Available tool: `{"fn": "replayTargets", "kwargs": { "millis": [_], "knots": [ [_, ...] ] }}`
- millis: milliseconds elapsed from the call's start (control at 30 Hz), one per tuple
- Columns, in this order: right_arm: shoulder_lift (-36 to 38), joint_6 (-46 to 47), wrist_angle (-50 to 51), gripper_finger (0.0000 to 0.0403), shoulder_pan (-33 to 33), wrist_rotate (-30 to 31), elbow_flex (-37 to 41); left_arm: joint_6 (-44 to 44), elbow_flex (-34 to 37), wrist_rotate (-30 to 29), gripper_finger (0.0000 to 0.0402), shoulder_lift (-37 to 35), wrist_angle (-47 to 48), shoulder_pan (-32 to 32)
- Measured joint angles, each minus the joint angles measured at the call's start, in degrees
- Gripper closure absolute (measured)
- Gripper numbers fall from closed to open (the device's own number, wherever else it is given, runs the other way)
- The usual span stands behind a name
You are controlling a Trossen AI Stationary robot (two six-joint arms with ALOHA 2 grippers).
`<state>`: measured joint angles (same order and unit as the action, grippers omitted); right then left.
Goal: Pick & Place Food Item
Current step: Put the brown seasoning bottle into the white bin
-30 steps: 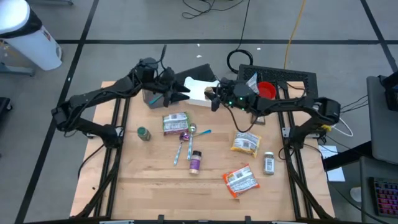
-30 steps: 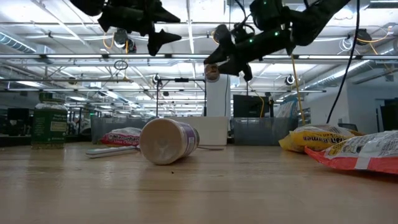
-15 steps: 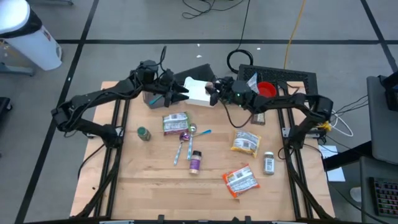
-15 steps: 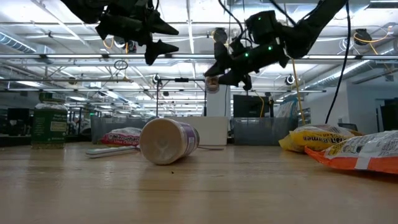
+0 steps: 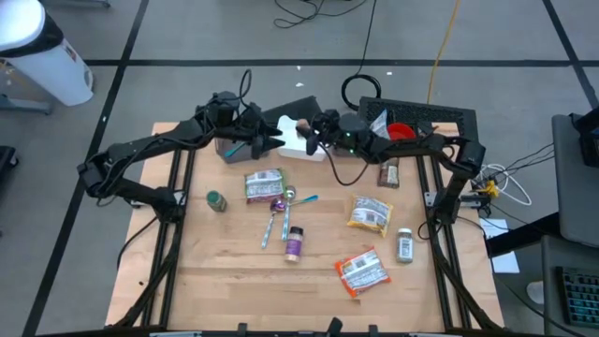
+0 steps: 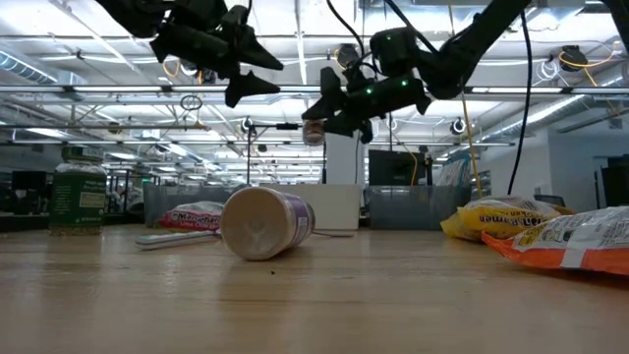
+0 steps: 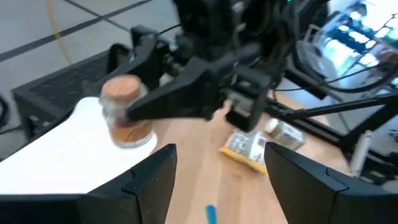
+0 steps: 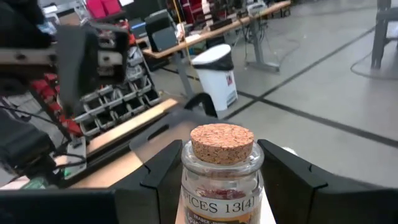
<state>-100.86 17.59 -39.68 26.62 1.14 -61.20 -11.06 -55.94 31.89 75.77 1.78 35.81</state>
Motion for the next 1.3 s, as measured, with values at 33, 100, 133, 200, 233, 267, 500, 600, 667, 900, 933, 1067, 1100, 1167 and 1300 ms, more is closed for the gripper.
{"fn": "replayTargets", "kwargs": {
  "millis": [33,100,133,200,233,267,500,600,667,900,933,1067,1100,1167,1300],
  "knots": [
    [0.04,-0.46,-0.05,0.0233,-0.07,-0.01,-0.3,0.05,0.0,-0.81,0.0152,0.0,0.3,0.0],
    [0.44,-0.73,0.01,0.0233,-0.05,-1.26,-0.49,-0.21,0.0,-1.74,0.0154,0.0,0.68,0.0],
    [0.79,-0.64,0.09,0.0233,-0.03,-1.96,-0.49,-0.66,0.0,-2.05,0.0153,0.0,0.68,0.0],
    [1.09,-0.6,-0.4,0.0233,-0.05,-2.82,-0.59,-1.56,0.0,-2.41,0.0151,0.0,0.68,0.0],
    [1.11,-0.56,-0.65,0.0233,-0.07,-2.86,-0.62,-1.94,0.0,-2.45,0.015,0.0,0.68,0.0],
    [1.11,-0.42,-0.81,0.0233,-0.11,-3.05,-0.62,-2.38,0.0,-2.48,0.0148,0.0,0.73,0.0],
    [1.99,-0.83,-2.09,0.0233,-0.45,-4.25,-0.67,-3.05,0.0,-3.21,0.0145,0.0,1.87,0.0],
    [1.81,-2.98,-0.85,0.0233,-0.45,-4.29,-0.62,-3.14,0.0,-3.9,0.015,0.0,1.84,0.0],
    [1.9,-5.47,0.05,0.0233,-0.41,-4.25,-0.62,-3.23,0.0,-3.89,0.0154,0.0,1.76,0.0],
    [1.54,-9.96,4.73,0.0233,2.07,-4.28,-0.6,-4.62,0.0,-3.47,0.0158,0.0,1.73,0.0],
    [1.01,-10.03,4.29,0.0233,2.71,-4.25,-0.62,-4.65,0.0,-3.46,0.0158,0.0,1.73,0.0],
    [-0.91,-9.48,4.6,0.0233,5.28,-4.2,-0.56,-4.63,0.0,-3.48,0.0158,0.0,1.71,0.0],
    [-1.57,-9.41,3.41,0.0233,5.68,-4.18,-0.56,-4.62,0.0,-3.48,0.0158,0.0,1.71,0.0],
    [-2.92,-8.33,1.56,0.0233,6.16,-4.23,-0.56,-4.62,0.0,-3.48,0.0158,0.0,1.71,0.0],
    [-5.82,-6.48,-1.6,0.0233,6.26,-4.39,-1.54,-4.47,0.0,-3.49,0.0158,0.0,1.7,0.0]
  ]
}}
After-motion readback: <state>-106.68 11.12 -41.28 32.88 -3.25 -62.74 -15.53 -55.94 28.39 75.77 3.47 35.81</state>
